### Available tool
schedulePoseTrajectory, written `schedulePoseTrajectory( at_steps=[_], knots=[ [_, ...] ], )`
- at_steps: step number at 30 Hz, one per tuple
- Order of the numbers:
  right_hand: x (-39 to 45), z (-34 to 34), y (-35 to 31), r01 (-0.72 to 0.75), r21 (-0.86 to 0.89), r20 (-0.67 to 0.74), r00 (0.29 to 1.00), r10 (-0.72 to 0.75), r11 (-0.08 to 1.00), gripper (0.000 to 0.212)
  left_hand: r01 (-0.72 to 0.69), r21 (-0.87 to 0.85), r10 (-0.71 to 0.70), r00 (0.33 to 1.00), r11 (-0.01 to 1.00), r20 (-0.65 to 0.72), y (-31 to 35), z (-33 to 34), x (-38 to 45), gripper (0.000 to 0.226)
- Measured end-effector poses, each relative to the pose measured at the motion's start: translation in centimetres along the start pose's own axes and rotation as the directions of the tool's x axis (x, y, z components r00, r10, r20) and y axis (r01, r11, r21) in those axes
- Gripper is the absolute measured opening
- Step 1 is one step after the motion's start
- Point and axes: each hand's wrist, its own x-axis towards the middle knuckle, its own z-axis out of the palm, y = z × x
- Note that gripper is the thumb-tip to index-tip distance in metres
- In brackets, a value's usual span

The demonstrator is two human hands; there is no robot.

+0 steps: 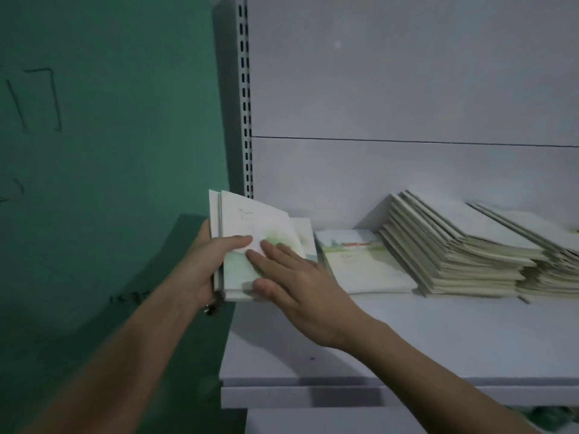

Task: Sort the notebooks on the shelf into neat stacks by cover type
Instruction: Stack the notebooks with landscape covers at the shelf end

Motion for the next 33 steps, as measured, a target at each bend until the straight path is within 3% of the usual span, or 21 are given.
schedulePoseTrajectory(
  at_steps=[2,4,6,7,8,11,12,13,15,17,19,22,24,26,29,33],
  knots=[
    [-1.5,-1.7,2.9,-0.101,0.106,-0.005,0.995,0.102,0.989,0.061,-0.001,-0.011,0.0,0.999,1.0,-0.033,-0.3,2.0,-0.1,0.05],
    [-2.6,-3.5,5.5,-0.262,0.379,-0.012,0.958,0.288,0.887,0.057,0.036,-0.062,-0.038,0.999,0.997,-0.035,-0.6,4.3,0.0,0.05],
    [-3.4,-5.0,7.5,-0.35,0.774,0.095,0.888,0.449,0.528,0.045,0.079,-0.025,-0.079,0.997,0.997,-0.002,-1.1,7.1,0.6,0.054],
    [-3.8,-5.4,8.5,-0.347,0.873,0.144,0.854,0.5,0.343,0.039,0.084,0.05,-0.085,0.996,0.995,0.007,-1.4,8.6,1.2,0.053],
    [-4.3,-5.6,9.8,-0.338,0.902,0.145,0.823,0.549,0.269,0.035,0.077,0.142,-0.08,0.997,0.987,0.013,-1.3,10.1,1.3,0.05],
    [-5.2,-5.6,13.5,-0.35,0.875,0.042,0.744,0.666,0.335,0.033,0.044,0.455,-0.078,0.995,0.89,0.057,-1.0,14.1,2.2,0.043],
    [-5.4,-5.5,14.6,-0.38,0.832,0.003,0.732,0.681,0.405,0.034,0.022,0.559,-0.076,0.995,0.829,0.072,-0.9,15.3,2.1,0.039],
    [-5.5,-5.4,15.4,-0.414,0.768,-0.039,0.732,0.68,0.49,0.036,-0.006,0.662,-0.071,0.993,0.749,0.09,-1.2,16.4,2.2,0.052],
    [-5.1,-5.2,16.9,-0.472,0.567,-0.097,0.775,0.624,0.675,0.041,-0.075,0.818,-0.069,0.988,0.571,0.139,-2.3,18.3,2.2,0.061],
    [-4.5,-4.9,17.8,-0.468,0.352,-0.13,0.833,0.537,0.811,0.041,-0.148,0.889,-0.048,0.981,0.432,0.187,-3.9,19.8,1.6,0.063],
    [-4.3,-4.0,18.2,-0.447,0.176,-0.151,0.868,0.473,0.877,0.033,-0.171,0.919,0.008,0.984,0.355,0.18,-6.0,20.4,0.4,0.063],
    [-4.9,-1.4,18.3,-0.437,-0.036,-0.305,0.861,0.407,0.899,0.034,-0.279,0.903,0.307,0.935,0.326,0.178,-10.1,19.2,-1.4,0.057],
    [-5.8,-0.3,18.1,-0.369,0.014,-0.432,0.836,0.338,0.929,0.039,-0.327,0.905,0.414,0.889,0.27,0.197,-12.0,18.3,-2.1,0.063],
    [-6.1,-0.4,18.2,-0.303,0.08,-0.479,0.824,0.304,0.949,0.03,-0.356,0.914,0.443,0.863,0.194,0.242,-12.9,17.9,-1.7,0.068],
    [-6.0,-0.6,18.9,-0.302,0.125,-0.334,0.884,0.327,0.945,0.037,-0.367,0.927,0.387,0.868,0.082,0.31,-13.2,17.9,-1.4,0.071],
    [-5.9,-0.8,19.0,-0.291,0.177,-0.281,0.901,0.331,0.94,0.052,-0.381,0.923,0.407,0.853,0.057,0.327,-13.6,17.5,-1.1,0.066]
  ],
)
